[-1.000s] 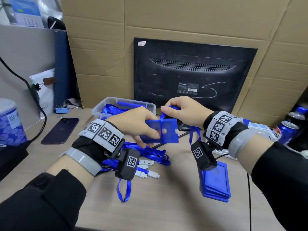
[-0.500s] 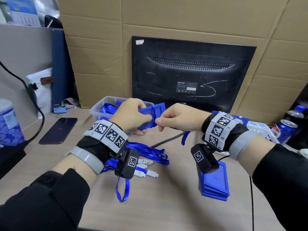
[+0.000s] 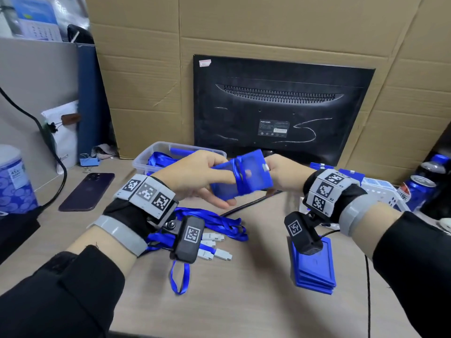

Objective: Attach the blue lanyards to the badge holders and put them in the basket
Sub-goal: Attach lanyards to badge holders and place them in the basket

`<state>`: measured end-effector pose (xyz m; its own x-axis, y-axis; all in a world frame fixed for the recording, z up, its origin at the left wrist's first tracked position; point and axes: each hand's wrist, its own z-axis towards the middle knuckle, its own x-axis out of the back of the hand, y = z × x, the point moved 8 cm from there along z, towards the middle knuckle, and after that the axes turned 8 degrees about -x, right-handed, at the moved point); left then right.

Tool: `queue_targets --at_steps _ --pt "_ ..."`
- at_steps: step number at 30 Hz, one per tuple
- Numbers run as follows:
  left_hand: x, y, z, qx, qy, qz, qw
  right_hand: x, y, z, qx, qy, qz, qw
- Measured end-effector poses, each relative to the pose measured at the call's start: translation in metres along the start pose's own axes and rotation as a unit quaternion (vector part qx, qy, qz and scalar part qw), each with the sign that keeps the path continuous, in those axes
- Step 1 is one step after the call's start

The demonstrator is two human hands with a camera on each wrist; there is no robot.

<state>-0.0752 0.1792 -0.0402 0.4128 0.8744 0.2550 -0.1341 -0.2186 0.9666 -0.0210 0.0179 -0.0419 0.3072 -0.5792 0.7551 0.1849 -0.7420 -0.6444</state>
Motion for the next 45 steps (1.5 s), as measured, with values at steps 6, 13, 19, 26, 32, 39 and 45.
queue_targets --at_steps 6,13,19,26,32,39,45 --pt "0.034 -0.021 0.009 0.04 0.181 -0.017 0.983 -0.007 -0.015 -0.017 0.015 -0.074 -0.027 0.997" --pt "0.018 -0.021 0.008 0.079 0.086 0.097 0.988 0.023 -0.051 -0.02 0.147 0.122 -0.152 0.97" --pt "0.01 -0.018 0.006 0.055 0.05 0.086 0.994 0.031 -0.056 -0.021 0.189 0.178 -0.119 0.958" --pt "0.009 -0.015 0.011 0.04 0.071 0.067 0.994 0.041 -0.048 -0.023 0.163 0.187 -0.066 0.967" --pt "-0.001 -0.012 0.015 0.031 0.058 0.078 0.995 0.039 -0.038 -0.025 0.117 0.156 -0.072 0.978" --pt "-0.027 -0.001 0.02 0.031 -0.04 0.118 0.992 0.033 -0.02 -0.026 0.082 0.092 -0.077 0.989" --pt "-0.061 0.012 0.029 0.016 -0.102 0.115 0.988 0.03 0.002 -0.044 0.038 -0.009 -0.052 0.998"
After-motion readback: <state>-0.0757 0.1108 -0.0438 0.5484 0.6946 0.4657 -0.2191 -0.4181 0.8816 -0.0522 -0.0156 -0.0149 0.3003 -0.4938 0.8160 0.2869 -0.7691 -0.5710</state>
